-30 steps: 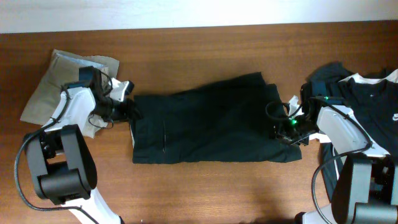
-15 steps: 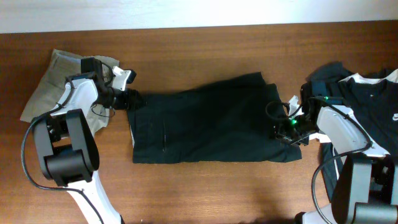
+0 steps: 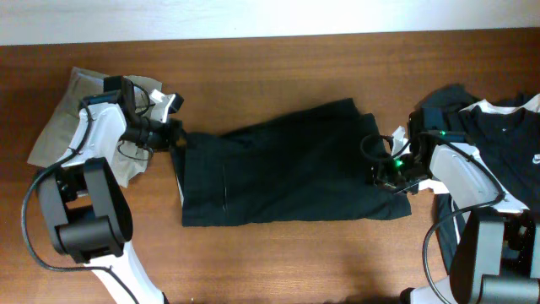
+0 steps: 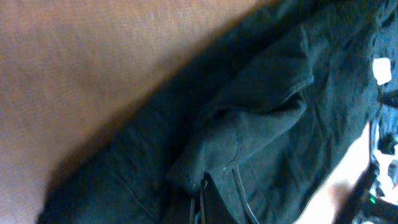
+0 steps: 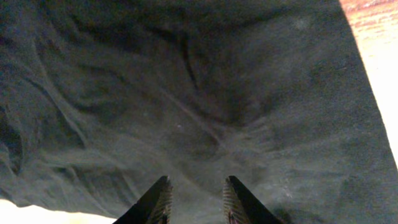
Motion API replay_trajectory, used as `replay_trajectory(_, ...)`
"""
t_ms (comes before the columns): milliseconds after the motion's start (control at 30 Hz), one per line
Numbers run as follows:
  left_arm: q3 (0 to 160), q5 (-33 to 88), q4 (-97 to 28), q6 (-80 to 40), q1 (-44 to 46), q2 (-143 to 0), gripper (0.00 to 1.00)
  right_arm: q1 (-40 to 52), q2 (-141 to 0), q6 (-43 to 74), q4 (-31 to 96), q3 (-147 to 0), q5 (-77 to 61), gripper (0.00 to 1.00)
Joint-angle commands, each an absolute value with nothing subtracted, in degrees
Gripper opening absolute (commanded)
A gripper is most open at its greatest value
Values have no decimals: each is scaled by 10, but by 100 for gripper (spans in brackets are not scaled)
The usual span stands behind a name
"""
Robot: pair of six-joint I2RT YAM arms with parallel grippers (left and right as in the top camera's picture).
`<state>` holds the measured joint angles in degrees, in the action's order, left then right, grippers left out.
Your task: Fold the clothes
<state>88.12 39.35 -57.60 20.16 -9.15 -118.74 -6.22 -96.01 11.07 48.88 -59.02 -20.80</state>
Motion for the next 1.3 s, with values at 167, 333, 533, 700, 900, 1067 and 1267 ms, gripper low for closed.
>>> replay_trajectory(167, 888, 347, -660, 172, -92, -1100, 0, -65, -964, 84, 369, -592, -279, 32)
replay_trajectory(333, 888, 349, -658, 172, -92, -1100, 0, -64, -976, 216, 238, -660, -300, 26)
replay_trajectory(533, 888, 349, -658, 172, -92, -1100, 1, -34, -1145, 243, 229, -841, -312, 32)
replay_trajectory(700, 888, 349, -661, 172, -92, -1100, 0, 11, -1251, 240, 188, -879, -311, 19)
replay_trajectory(900, 888, 349, -680, 172, -92, -1100, 1, 19, -1271, 245, 184, -879, -220, 15)
replay_trajectory(1067, 888, 349, -681, 172, -92, -1100, 1, 20, -1273, 245, 185, -878, -157, 16)
replay_trajectory(1267, 888, 309, -741, 172, -92, -1096, 0, 18, -1297, 245, 196, -878, -158, 14)
